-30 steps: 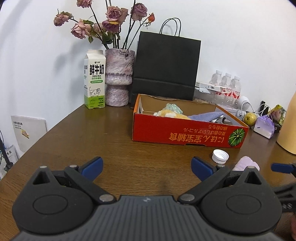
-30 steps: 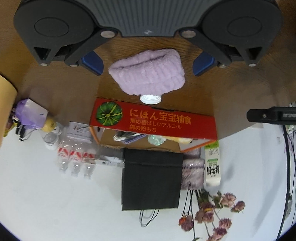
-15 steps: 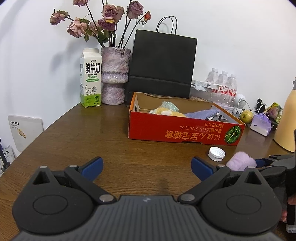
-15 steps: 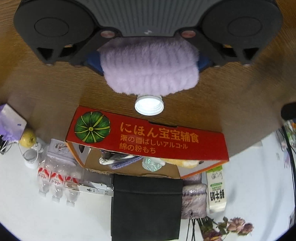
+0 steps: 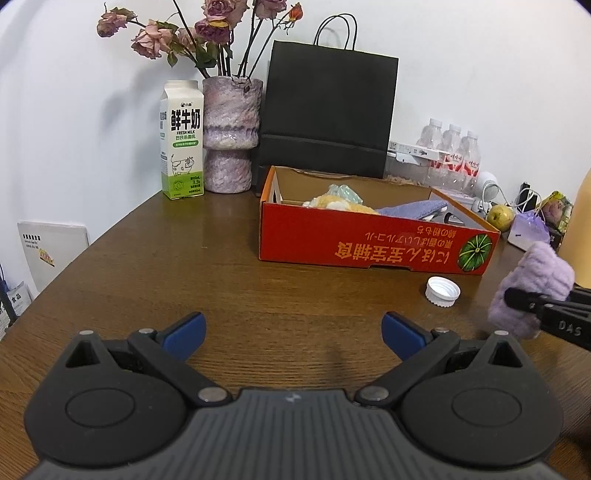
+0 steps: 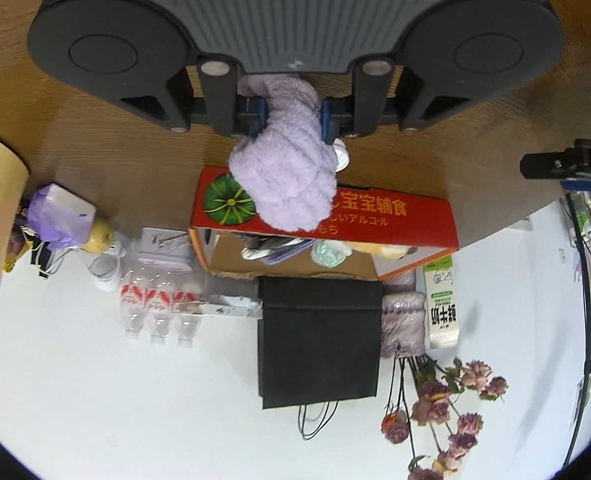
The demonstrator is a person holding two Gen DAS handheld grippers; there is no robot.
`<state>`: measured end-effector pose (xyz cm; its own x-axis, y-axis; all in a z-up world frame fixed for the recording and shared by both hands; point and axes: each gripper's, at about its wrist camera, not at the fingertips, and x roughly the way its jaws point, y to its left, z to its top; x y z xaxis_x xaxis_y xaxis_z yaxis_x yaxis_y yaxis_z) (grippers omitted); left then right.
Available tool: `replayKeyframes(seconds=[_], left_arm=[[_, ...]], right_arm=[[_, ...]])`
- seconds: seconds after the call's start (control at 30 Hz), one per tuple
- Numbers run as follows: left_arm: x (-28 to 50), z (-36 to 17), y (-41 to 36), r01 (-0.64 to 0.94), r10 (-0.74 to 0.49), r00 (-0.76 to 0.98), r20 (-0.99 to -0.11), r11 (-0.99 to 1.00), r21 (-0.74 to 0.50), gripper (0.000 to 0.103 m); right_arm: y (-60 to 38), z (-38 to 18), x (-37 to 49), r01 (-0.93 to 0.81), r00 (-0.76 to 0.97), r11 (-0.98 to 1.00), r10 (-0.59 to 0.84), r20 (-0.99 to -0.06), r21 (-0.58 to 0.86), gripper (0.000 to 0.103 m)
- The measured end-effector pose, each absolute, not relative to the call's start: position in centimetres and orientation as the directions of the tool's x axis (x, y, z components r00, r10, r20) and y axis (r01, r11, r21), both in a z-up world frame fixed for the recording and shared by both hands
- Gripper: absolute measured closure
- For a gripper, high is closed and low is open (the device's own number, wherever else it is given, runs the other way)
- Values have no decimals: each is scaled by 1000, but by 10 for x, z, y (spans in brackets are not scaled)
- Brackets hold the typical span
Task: Organize objects
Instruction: 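Grasp the lilac towel with the right gripper while the left gripper grasps the white bottle cap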
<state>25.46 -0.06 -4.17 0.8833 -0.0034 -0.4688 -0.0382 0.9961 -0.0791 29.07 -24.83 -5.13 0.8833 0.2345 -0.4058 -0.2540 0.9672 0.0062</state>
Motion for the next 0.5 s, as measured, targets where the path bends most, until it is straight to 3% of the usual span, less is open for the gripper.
replayKeyframes(seconds=[0.5], left_arm=[[264, -53, -51, -7, -22, 866, -499, 998, -57, 0]], right_arm=[[-280, -51, 290, -267, 885, 964, 243, -398, -6, 80]])
